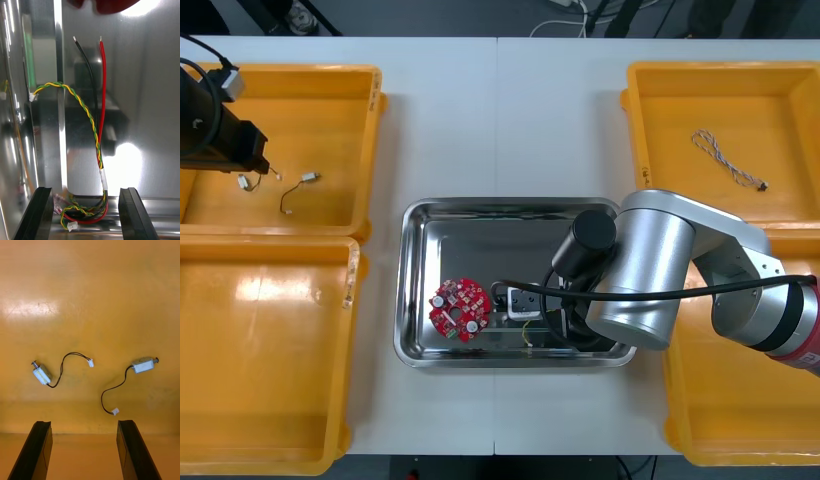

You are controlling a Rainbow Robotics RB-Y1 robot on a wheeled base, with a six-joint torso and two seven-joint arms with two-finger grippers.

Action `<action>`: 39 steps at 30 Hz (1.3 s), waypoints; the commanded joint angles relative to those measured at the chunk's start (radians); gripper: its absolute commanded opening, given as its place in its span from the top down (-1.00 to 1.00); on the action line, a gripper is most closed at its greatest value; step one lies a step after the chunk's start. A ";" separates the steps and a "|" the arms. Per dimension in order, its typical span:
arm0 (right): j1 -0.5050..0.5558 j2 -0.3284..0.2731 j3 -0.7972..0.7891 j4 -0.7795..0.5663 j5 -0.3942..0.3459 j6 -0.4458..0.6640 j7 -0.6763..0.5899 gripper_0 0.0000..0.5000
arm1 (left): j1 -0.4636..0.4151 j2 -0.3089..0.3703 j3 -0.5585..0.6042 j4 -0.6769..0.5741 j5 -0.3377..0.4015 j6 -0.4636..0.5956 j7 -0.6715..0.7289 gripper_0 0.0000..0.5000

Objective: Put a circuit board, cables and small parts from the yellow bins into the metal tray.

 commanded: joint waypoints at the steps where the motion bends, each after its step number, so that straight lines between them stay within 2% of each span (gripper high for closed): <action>1: -0.032 0.023 -0.010 -0.013 0.010 0.016 -0.025 -1.00 | -0.055 0.045 0.034 0.041 -0.011 -0.066 -0.126 -1.00; 12: -0.032 0.040 -0.102 -0.062 -0.012 0.145 -0.032 -1.00 | -0.055 0.043 0.034 0.151 -0.008 -0.176 -0.203 -1.00; 20: -0.032 0.073 -0.260 -0.070 -0.085 0.269 -0.032 -1.00 | -0.055 0.037 0.034 0.211 0.002 -0.238 -0.223 -1.00; 25: -0.032 0.073 -0.381 -0.070 -0.148 0.334 -0.042 -1.00 | -0.055 0.025 0.032 0.240 -0.003 -0.273 -0.232 -1.00; 28: -0.032 0.075 -0.453 -0.070 -0.163 0.334 -0.045 -1.00 | -0.053 0.019 0.032 0.254 -0.002 -0.290 -0.237 -1.00; 34: -0.032 0.055 -0.575 -0.070 -0.182 0.334 -0.058 -1.00 | -0.053 0.003 0.032 0.281 -0.008 -0.327 -0.241 -1.00; 39: -0.032 0.003 -0.636 -0.070 -0.185 0.334 -0.075 -1.00 | -0.053 -0.014 0.032 0.309 -0.011 -0.362 -0.247 -1.00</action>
